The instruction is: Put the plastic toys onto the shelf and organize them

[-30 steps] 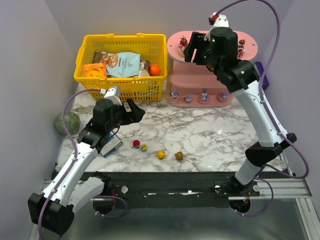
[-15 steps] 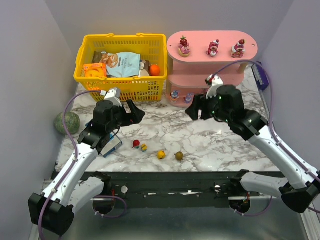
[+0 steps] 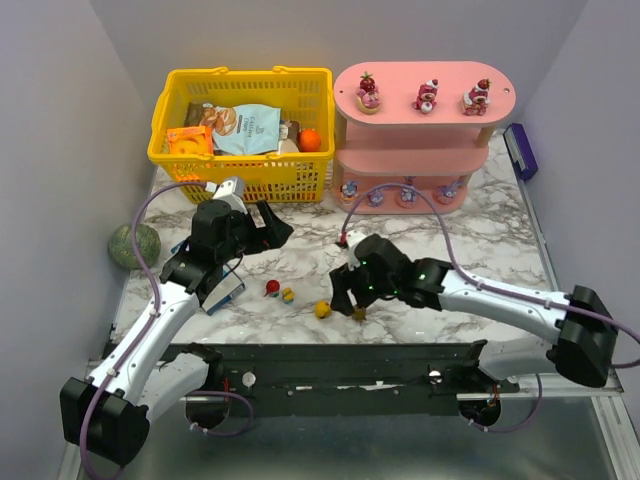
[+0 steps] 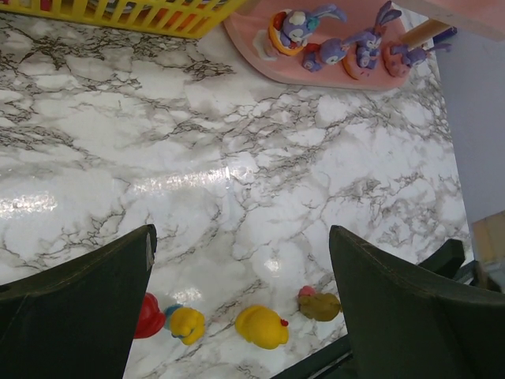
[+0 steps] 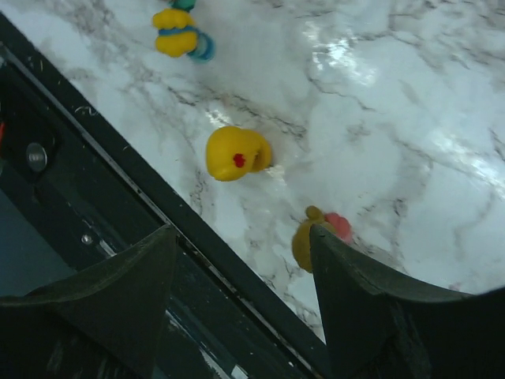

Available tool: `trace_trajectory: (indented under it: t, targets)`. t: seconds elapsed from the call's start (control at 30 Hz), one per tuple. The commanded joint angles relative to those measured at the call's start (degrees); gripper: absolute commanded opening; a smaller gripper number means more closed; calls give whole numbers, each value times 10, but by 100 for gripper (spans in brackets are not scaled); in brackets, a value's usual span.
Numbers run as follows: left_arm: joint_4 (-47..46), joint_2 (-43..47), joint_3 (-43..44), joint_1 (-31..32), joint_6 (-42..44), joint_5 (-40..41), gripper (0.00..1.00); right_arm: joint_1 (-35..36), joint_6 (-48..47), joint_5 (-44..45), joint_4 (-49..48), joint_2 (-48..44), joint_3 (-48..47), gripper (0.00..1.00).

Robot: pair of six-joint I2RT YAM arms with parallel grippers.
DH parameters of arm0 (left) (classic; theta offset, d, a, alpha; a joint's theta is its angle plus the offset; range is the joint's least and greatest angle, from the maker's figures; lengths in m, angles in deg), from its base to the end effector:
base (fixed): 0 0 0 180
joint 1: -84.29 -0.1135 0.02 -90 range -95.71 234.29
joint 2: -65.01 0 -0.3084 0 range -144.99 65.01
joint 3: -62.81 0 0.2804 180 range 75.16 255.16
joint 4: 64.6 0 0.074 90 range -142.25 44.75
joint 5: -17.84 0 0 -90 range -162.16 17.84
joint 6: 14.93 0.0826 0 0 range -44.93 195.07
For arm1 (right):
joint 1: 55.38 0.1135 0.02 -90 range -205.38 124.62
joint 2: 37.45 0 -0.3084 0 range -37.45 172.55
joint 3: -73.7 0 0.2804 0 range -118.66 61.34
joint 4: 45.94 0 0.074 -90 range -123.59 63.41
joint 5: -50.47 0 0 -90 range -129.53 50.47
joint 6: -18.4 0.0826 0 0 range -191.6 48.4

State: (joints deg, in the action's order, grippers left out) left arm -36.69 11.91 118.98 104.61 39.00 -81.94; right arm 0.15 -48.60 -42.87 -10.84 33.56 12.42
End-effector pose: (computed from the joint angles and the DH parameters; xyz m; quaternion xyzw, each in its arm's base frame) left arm 0.2351 -0.1020 0.3099 -0.0696 0.8379 -0.3168 0.4389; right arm 0.1698 0.2558 0.2474 -0.2692 0.8828 0.2638 0.2802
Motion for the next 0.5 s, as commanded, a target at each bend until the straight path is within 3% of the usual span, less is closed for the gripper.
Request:
trace_trajectory:
  t: [0.0, 0.13, 0.47]
  targets:
    - [6, 9, -1, -3, -1, -9, 99, 56, -51, -15, -91, 69, -33, 76]
    - [15, 14, 2, -3, 3, -4, 99, 76, -87, -32, -129, 135, -42, 76]
    - [19, 26, 0, -3, 5, 5, 99, 75, -103, -19, -157, 181, -48, 74]
